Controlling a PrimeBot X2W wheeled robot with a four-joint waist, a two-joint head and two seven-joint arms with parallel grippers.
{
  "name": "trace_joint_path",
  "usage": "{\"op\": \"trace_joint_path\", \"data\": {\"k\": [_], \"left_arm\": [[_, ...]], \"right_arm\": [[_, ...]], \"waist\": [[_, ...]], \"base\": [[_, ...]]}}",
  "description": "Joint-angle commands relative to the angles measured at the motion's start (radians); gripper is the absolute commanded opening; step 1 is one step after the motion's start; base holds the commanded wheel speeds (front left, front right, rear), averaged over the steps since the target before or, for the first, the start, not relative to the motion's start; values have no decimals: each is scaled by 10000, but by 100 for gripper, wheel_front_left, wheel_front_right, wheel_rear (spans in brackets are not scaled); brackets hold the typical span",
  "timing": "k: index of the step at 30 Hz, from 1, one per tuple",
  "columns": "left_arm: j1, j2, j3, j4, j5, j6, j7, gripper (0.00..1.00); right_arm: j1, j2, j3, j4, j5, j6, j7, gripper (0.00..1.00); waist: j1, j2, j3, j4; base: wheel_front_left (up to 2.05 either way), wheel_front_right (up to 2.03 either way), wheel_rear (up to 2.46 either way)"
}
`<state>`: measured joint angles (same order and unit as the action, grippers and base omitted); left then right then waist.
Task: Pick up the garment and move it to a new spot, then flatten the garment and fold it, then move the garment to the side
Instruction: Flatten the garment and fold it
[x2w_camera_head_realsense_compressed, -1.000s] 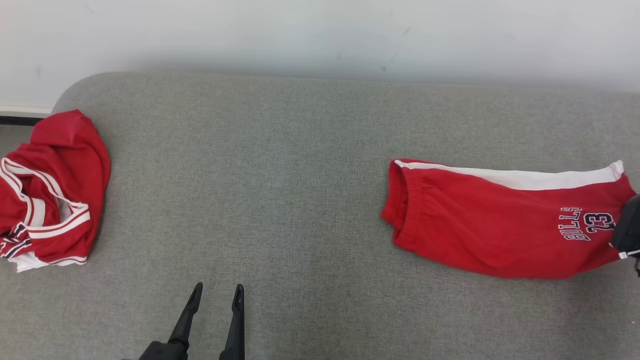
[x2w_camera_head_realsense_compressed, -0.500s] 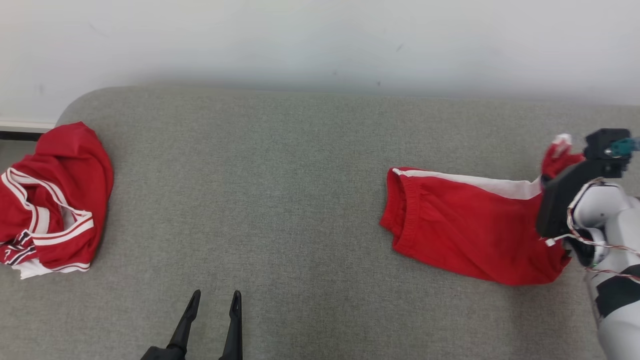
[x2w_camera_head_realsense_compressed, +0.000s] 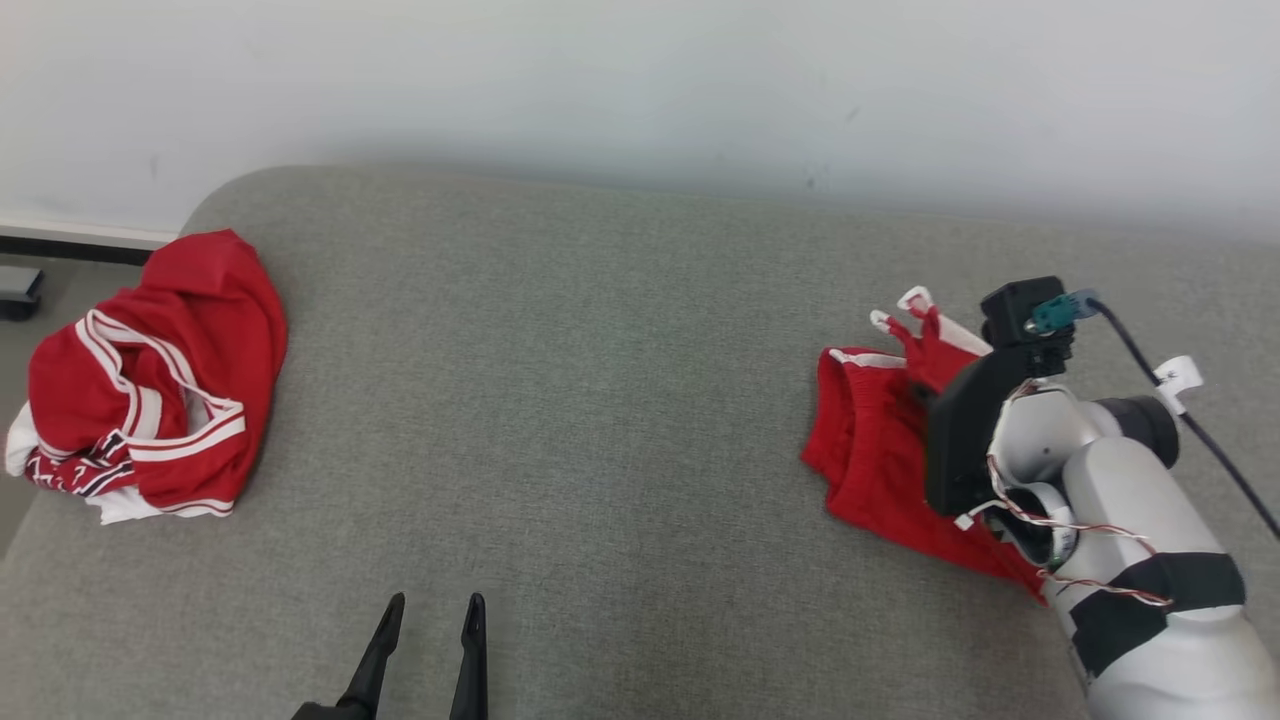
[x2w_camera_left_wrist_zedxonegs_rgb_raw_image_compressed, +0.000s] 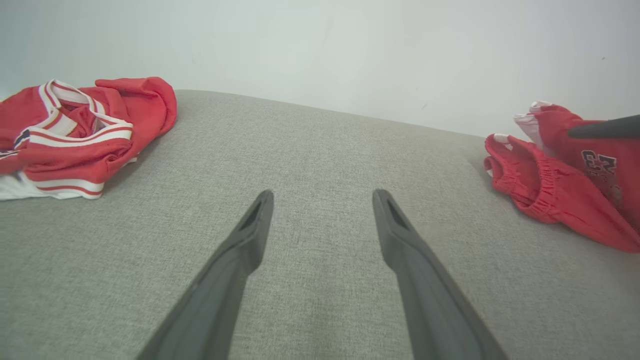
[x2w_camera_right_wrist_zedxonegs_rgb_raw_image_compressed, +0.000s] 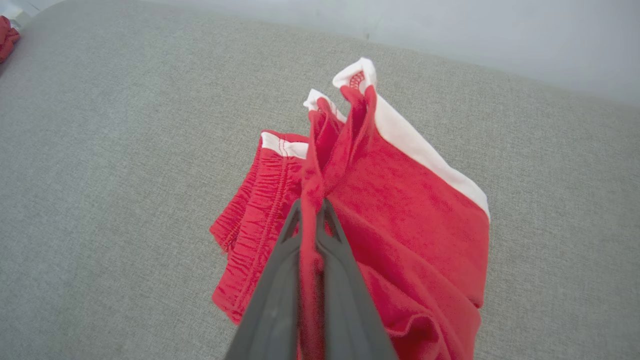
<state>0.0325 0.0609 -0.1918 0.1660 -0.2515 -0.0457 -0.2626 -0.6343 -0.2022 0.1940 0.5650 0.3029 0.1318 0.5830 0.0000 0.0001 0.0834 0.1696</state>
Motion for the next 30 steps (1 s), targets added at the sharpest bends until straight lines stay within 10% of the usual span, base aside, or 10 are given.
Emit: {"op": "trace_joint_path", "data": {"k": [1,9,11,30], "left_arm": [[102,-32,22,16,-108,-38,-32,100],[93,-69,12,29,-175,-26,-32,100],[109,-77,32,29,-198,-21,-32,100],[320,-101,250,19,-85,-37,-32,100]], "right_arm": [[50,83,41,25,15,-24,35,0],[-140,622,128,771,-104,-24,-52,0],[-181,732,125,881,-38,-24,-186,100],[619,-200,108,-732,585,-24,-1857,100]], "waist": [[0,-1,8,123],[0,-1,119,561],[0,-1,137,613],[0,-1,-420,17]], "base": [[0,0,0],[0,0,0],[0,0,0],[0,0,0]]}}
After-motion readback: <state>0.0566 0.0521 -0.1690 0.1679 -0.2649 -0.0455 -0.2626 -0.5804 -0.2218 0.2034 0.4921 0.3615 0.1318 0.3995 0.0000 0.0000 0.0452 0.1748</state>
